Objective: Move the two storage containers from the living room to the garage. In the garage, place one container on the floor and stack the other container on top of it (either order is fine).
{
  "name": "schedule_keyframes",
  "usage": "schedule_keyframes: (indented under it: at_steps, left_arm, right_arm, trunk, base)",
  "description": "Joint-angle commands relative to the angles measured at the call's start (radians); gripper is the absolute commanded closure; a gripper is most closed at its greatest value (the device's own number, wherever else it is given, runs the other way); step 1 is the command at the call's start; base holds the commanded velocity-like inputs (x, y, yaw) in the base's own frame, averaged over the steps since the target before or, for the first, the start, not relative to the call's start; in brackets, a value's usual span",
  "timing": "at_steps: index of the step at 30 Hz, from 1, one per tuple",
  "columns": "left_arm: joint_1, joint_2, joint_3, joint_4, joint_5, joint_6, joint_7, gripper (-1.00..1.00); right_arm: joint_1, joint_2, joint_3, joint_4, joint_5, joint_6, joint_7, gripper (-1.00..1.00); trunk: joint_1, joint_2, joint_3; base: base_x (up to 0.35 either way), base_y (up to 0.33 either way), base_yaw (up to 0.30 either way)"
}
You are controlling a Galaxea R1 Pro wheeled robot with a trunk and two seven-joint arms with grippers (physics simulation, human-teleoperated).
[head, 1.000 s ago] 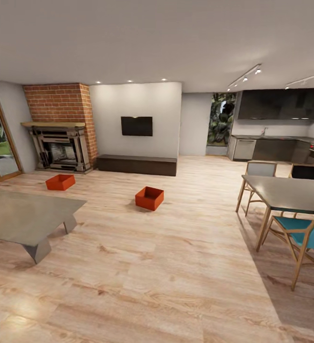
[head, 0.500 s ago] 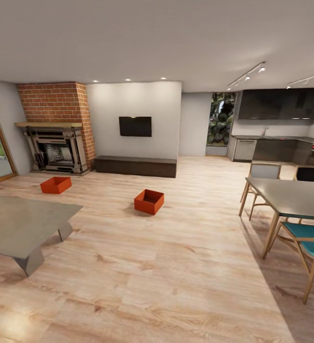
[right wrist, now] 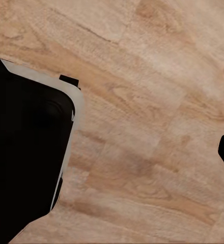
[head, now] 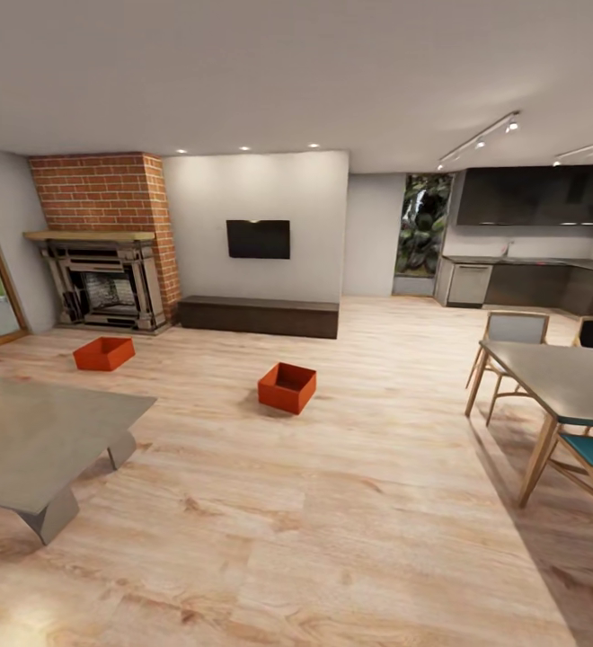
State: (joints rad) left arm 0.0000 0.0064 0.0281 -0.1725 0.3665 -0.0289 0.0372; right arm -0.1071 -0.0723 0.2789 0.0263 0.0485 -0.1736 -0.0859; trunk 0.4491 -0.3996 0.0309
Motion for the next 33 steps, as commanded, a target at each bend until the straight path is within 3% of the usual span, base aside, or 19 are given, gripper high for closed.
schedule_keyframes:
  at_steps: [1,17,33]
  left_arm:
    - [0.000,0.000,0.003,0.000,0.000,-0.002,0.001,-1.00]
    - [0.000,0.003,0.003,0.002,0.002,0.010,0.001,-1.00]
    - [0.000,0.003,0.003,0.002,0.002,0.009,0.001,-1.00]
  right_arm:
    - [-0.001,0.000,0.003,0.003,0.005,-0.004,-0.005,-1.00]
    - [-0.001,-0.001,0.003,0.003,0.007,-0.005,-0.005,-1.00]
    - [-0.001,-0.002,0.001,0.003,0.005,-0.007,-0.005,-1.00]
  trunk:
    - [0.001,0.000,0.000]
    - [0.001,0.000,0.000]
    - [0.001,0.000,0.000]
  base:
    - [0.314,0.188,0.000]
    - [0.318,0.122,0.000]
    - [0.323,0.009,-0.031]
